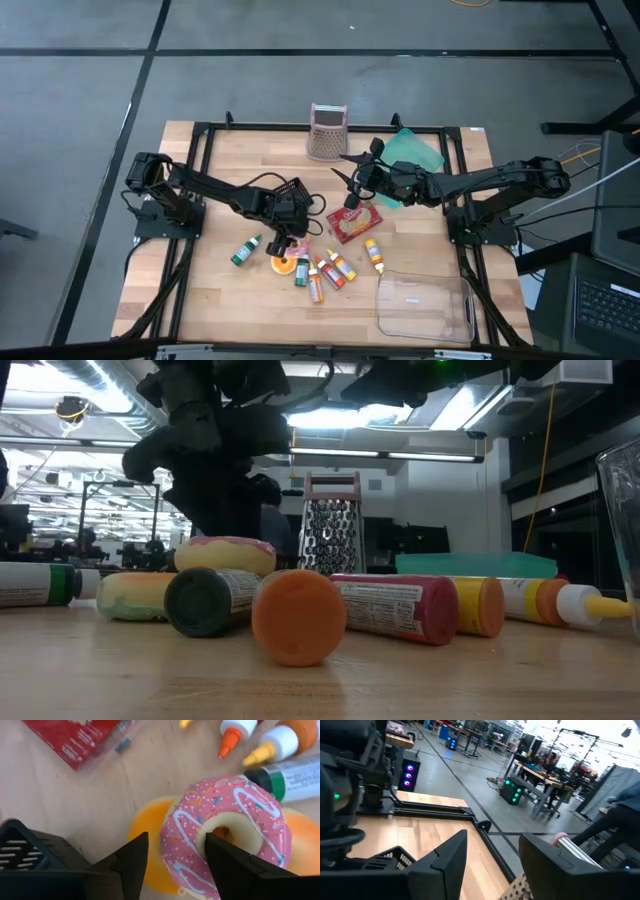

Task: Pick & Place Food Item
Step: Put the pink donut into the black bin

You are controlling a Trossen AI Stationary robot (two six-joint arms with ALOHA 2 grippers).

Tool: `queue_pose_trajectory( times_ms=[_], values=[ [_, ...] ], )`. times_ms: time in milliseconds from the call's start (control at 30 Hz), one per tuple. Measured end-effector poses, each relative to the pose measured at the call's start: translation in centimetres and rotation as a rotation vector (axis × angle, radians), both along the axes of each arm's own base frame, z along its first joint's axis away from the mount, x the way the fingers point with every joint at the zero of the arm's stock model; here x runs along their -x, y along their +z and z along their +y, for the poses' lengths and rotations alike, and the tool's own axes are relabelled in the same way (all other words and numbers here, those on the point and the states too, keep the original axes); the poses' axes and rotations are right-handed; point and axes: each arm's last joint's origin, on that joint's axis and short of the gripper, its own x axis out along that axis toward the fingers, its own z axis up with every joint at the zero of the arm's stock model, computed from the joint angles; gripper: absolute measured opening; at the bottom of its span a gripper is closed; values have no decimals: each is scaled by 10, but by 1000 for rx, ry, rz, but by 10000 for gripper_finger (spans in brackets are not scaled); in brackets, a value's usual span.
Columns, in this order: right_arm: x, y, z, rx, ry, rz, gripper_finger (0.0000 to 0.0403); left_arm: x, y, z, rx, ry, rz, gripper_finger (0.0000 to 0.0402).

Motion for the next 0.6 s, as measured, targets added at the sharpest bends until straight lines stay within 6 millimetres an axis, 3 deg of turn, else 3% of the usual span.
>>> queue_pose_trajectory(
  times_ms=[367, 600],
  values=[
    [0, 0, 0, -2, 9, 1, 178, -2, -6, 0, 0, -2, 12, 170],
    [0, 0, 0, -2, 7, 0, 178, -3, -5, 0, -8, -15, 5, 84]
  ],
)
